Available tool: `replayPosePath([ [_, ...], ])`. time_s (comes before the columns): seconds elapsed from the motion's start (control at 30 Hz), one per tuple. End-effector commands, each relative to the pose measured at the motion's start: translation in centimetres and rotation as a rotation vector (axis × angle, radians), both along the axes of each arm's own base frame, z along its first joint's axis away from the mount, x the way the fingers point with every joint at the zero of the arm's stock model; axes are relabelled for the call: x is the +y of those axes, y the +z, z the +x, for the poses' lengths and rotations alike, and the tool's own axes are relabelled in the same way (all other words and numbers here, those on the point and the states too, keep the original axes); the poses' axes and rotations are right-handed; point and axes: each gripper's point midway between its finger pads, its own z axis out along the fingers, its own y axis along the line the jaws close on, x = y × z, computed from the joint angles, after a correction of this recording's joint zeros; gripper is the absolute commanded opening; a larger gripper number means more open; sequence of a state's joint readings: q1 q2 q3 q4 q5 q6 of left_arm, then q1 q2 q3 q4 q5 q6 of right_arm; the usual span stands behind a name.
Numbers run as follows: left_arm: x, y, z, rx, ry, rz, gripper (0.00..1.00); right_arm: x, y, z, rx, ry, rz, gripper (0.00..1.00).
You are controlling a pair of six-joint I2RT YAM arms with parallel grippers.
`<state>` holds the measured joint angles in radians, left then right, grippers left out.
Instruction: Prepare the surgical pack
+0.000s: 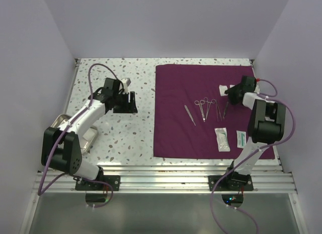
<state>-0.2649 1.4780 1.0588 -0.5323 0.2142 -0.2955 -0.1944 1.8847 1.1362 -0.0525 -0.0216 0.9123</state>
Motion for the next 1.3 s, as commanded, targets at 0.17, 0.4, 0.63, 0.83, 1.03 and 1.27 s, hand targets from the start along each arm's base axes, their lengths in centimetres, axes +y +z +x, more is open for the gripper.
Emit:
replayPosePath([
  [0.17,-0.6,1.3,1.0,-0.054,-0.007,-0.028,0.68,-0.3,2.2,3.1,-0.132,-0.002,0.024,0.45],
  [0.4,-0.5,0.8,0.9,-0.040,-0.007,-0.024,0.68,-0.1,1.0,3.3,-0.126,-0.003,0.044,0.45],
  [0.63,-0.5,0.4,0.8,-0.024,-0.017,-0.018,0.68,-0.1,-0.3,3.7,-0.136,-0.025,0.071,0.43],
  [0.83,-0.5,0.3,0.8,-0.021,-0.021,-0.012,0.68,-0.3,-1.2,3.9,-0.126,-0.042,0.079,0.41],
  [1.03,-0.5,0.1,0.8,-0.017,-0.021,-0.014,0.68,-0.3,-1.7,3.8,-0.116,-0.044,0.076,0.40],
  [1.27,-0.5,-0.2,0.7,-0.010,-0.027,-0.015,0.68,-0.4,-1.6,4.3,-0.113,-0.043,0.077,0.32],
])
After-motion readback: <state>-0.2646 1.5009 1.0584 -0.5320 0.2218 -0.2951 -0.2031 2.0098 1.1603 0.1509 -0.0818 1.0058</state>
